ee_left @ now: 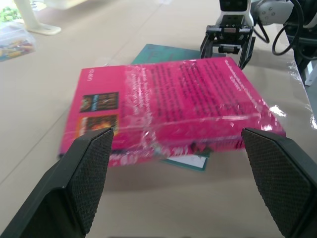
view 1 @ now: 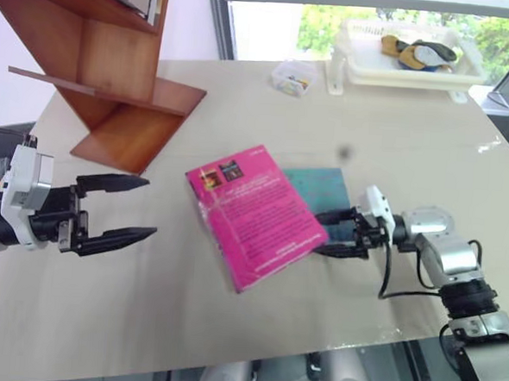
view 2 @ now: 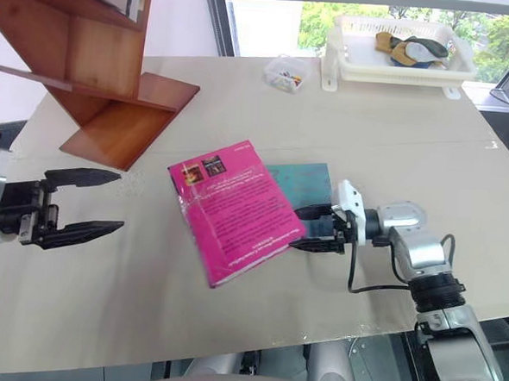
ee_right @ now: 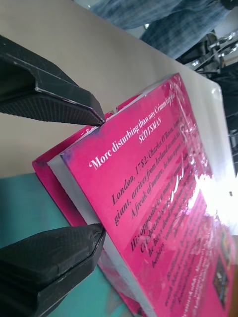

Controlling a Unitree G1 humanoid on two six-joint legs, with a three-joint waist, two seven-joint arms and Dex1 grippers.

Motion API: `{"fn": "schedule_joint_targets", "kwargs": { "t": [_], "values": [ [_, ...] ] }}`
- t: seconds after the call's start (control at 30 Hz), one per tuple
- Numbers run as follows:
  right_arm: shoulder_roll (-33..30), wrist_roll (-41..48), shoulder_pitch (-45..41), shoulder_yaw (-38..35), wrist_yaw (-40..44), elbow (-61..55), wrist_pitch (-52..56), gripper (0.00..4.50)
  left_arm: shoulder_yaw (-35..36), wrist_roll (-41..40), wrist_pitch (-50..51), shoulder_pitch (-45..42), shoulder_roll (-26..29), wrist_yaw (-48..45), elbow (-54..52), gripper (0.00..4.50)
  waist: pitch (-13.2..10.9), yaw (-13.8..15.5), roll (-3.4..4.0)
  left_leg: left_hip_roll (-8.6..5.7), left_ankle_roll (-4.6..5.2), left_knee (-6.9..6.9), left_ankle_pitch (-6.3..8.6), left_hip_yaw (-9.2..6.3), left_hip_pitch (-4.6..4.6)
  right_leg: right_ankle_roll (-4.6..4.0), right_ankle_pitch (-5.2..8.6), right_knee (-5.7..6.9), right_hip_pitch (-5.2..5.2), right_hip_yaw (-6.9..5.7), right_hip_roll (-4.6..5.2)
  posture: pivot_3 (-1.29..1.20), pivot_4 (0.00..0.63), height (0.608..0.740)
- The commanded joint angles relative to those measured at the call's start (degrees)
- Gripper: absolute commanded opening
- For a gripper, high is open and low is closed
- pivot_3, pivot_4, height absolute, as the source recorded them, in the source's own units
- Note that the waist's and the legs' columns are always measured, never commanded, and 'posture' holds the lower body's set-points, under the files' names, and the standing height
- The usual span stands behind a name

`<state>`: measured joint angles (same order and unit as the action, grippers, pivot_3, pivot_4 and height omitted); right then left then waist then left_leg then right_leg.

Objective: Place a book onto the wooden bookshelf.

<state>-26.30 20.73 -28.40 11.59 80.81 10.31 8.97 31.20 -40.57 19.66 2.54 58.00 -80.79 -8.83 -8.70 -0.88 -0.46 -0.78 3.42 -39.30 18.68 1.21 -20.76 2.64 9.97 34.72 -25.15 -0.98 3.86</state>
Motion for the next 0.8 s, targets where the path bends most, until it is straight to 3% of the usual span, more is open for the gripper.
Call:
{"fn": "schedule_joint_targets", "kwargs": {
  "t": [0.03,0.27,0.47,0.63,0.8],
  "values": [
    [0.6,-0.1,-2.4,-0.2,-0.6,-0.4,-0.4,3.15,0.9,-0.4,-0.4,-0.6,0.1,0.2,-1.4,4.47,0.0,0.0,0.00,0.00,0.00,0.00,0.00,0.00,0.00,0.00,0.00,0.00,0.00,0.00,0.00,0.00,0.150,0.740],
    [1.3,-0.7,-4.5,-0.3,-0.4,1.8,-0.7,3.15,1.5,-3.3,2.0,-1.4,-1.9,2.5,-1.9,4.47,0.0,0.1,0.01,-0.01,0.00,0.00,0.00,-0.02,-0.01,0.00,0.00,-0.01,0.00,-0.03,0.02,0.00,0.150,0.740],
    [-3.5,-0.2,-1.0,-1.9,0.4,-0.4,0.7,3.15,1.3,-3.6,4.6,2.0,-6.0,7.3,-2.3,4.47,0.0,0.1,0.02,-0.03,0.00,0.01,0.00,-0.03,-0.02,0.00,0.00,-0.03,0.00,-0.08,0.08,0.00,0.150,0.740],
    [-9.2,1.2,2.6,-4.1,0.9,-4.3,3.3,3.15,3.0,-9.1,11.2,2.0,-10.0,13.6,-1.9,4.47,0.0,0.2,0.00,-0.02,0.00,-0.01,0.00,-0.05,-0.03,0.00,0.00,0.00,0.00,-0.11,0.11,0.00,0.150,0.740],
    [-21.0,7.4,5.9,-9.5,4.2,-12.9,13.7,3.15,3.5,-17.2,27.2,4.6,-10.4,23.0,-0.2,4.47,0.0,0.2,0.03,-0.02,0.01,-0.03,0.01,-0.06,0.02,0.01,0.00,0.04,0.02,-0.07,0.15,0.00,0.150,0.740]
  ]
}}
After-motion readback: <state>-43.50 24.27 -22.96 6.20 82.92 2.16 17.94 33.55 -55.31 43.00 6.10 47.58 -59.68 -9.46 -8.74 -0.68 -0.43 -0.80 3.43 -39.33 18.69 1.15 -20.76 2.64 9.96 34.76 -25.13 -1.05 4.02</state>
